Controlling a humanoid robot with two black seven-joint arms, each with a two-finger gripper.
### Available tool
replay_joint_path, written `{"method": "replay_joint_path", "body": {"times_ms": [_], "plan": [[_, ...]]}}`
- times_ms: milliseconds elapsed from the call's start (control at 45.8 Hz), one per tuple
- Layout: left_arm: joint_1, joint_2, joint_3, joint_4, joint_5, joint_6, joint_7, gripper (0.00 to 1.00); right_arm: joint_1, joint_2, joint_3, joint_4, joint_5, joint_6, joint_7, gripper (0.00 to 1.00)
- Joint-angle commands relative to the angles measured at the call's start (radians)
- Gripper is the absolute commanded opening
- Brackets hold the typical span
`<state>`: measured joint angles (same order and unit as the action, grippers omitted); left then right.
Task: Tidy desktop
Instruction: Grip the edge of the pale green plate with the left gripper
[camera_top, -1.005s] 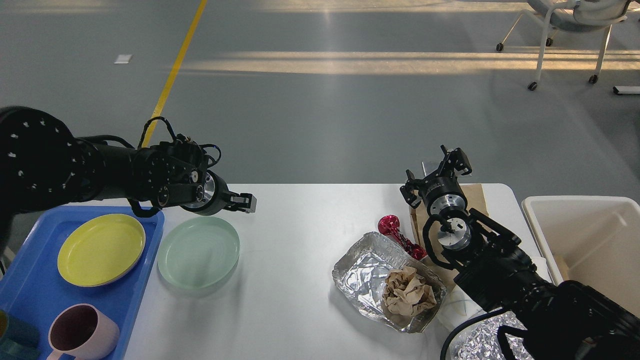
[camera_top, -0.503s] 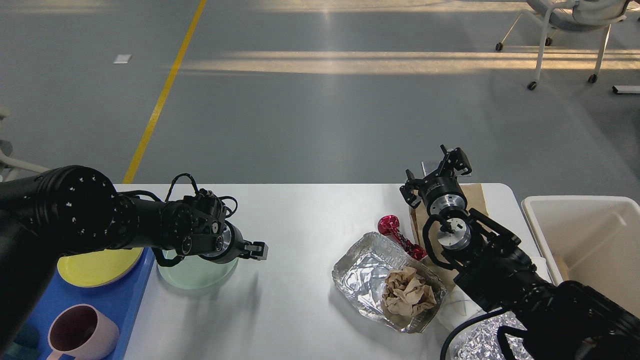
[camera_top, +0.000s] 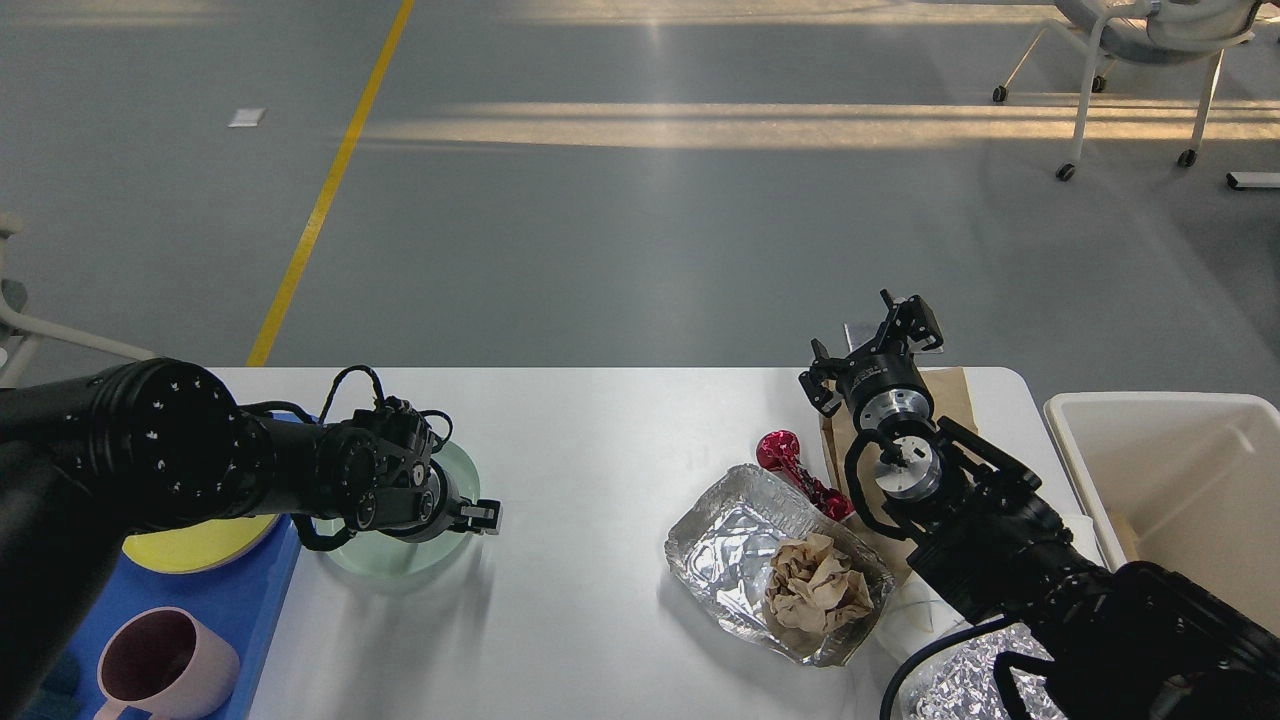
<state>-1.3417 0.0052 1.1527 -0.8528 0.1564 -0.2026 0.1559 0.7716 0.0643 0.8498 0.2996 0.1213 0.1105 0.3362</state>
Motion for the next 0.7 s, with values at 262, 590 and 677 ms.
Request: {"method": "replay_joint_path", "body": {"times_ms": [262,590,677], "plan": [[0.041,-0.022,-0.002,0.008,0.000,0.052,0.001,0.68,0.000,0.000,0.000,0.001,0.000,0.000,0.000,1.00],[0.056,-0.034,-0.002,0.008,0.000,0.051,0.048,0.46,0.000,0.000,0.000,0.001,0.000,0.000,0.000,1.00],[0.058,-0.036,-0.002,0.008,0.000,0.051,0.048,0.41,0.000,0.000,0.000,0.000,0.000,0.000,0.000,1.00]]}}
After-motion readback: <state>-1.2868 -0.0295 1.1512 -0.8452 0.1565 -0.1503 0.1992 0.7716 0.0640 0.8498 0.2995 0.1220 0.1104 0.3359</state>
